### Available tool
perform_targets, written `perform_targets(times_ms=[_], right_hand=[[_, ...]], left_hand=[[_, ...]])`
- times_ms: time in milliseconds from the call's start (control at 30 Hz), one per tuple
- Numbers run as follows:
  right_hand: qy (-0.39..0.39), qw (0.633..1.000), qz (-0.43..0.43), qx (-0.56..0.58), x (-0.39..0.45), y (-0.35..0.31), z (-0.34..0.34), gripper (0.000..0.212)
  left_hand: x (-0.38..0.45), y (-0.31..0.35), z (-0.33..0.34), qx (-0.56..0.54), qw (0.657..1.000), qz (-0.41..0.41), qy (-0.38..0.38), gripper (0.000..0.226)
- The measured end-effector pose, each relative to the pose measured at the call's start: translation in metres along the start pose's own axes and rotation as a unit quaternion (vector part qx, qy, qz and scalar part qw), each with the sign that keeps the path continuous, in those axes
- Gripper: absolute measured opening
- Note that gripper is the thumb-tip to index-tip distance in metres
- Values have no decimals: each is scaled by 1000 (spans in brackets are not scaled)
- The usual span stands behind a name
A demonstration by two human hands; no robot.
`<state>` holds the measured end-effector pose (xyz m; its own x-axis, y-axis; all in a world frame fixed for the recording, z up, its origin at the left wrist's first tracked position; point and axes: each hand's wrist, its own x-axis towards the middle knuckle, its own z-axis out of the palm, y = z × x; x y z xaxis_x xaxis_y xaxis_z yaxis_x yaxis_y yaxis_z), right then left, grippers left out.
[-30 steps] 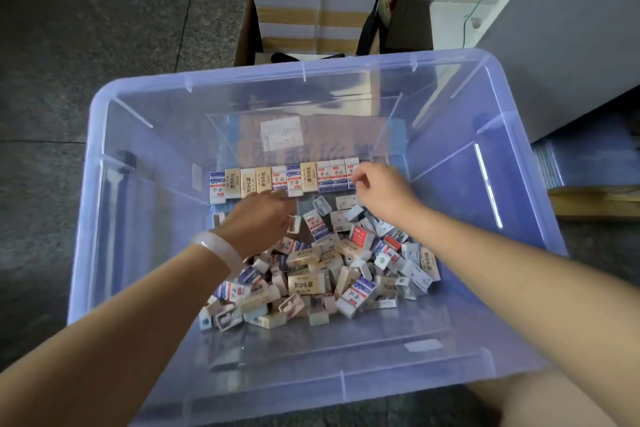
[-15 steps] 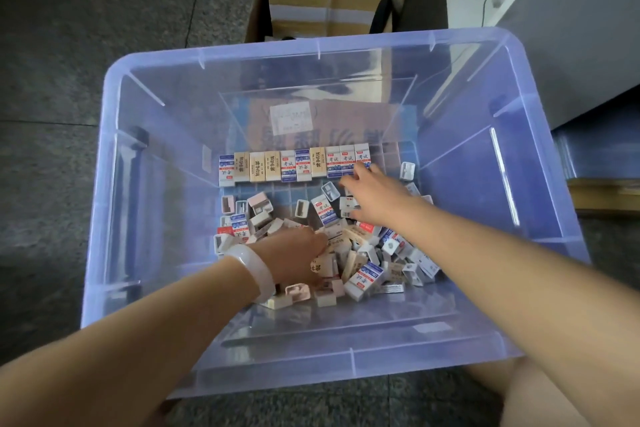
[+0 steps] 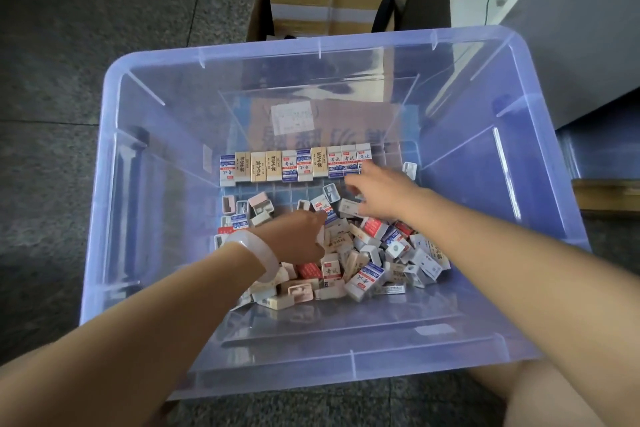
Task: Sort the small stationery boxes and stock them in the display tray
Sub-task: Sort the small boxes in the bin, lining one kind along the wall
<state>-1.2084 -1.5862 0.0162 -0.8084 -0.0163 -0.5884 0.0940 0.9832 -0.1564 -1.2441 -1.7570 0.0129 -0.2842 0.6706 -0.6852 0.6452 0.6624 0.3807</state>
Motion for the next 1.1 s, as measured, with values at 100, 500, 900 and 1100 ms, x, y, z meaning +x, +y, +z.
perform_targets(times_ms=[100, 500, 900, 1100], right_hand=[[-52, 997, -15, -47, 0, -5, 6, 58], [-35, 994, -16, -106, 11, -11, 7, 44], [-66, 659, 62, 746, -6, 12, -15, 17], [-39, 591, 104, 799, -11, 7, -9, 42]], left_hand=[[3, 6, 3, 4, 1000, 1, -13, 36], [8, -2, -3, -162, 979, -91, 85, 19], [10, 4, -34, -669, 732, -98, 85, 17], [10, 12, -37, -707, 693, -126, 59, 30]])
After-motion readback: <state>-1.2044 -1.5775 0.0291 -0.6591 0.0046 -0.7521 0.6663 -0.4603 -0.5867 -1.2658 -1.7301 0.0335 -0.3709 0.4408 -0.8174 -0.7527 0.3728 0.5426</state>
